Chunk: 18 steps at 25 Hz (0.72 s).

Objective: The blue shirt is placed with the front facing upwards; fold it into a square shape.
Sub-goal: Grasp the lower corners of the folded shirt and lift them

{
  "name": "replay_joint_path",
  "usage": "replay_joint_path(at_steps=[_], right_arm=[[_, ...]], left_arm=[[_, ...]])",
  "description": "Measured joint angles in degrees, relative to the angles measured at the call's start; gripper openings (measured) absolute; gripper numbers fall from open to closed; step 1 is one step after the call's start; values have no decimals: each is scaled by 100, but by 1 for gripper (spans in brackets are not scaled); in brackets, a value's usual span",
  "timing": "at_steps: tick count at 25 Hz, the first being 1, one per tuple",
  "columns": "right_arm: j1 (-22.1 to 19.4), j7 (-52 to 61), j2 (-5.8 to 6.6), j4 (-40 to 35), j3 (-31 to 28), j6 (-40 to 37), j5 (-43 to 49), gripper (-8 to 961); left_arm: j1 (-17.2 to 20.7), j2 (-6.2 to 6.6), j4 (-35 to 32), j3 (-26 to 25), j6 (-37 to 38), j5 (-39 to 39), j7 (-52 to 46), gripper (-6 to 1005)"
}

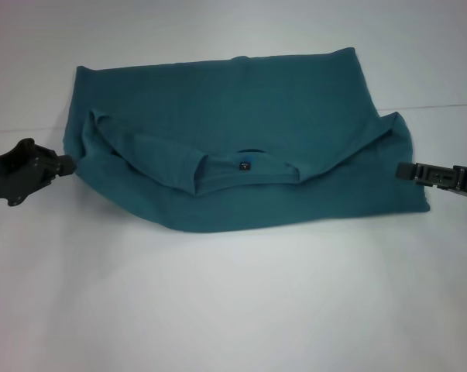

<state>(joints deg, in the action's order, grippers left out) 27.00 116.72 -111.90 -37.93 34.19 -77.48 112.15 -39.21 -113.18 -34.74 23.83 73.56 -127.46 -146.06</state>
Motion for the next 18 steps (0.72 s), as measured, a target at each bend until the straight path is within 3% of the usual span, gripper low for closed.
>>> replay_joint_path(at_steps=[7,10,13,18], right_arm=[[-2,3,11,5,0,12,1,769],[-2,150,85,2,34,-15,46,764],[37,611,271,-70,37,-15,351,760],[280,1845,793,-279,47,-126,1347,753]], left_arm=[[-38,-4,24,57,-90,-137,-65,15],[-24,-10,24,135,-157,-180,-91,15],[0,-25,24,252,-251,-186,-87,15],[2,-37,-4,390,-302,-229,-40,15]])
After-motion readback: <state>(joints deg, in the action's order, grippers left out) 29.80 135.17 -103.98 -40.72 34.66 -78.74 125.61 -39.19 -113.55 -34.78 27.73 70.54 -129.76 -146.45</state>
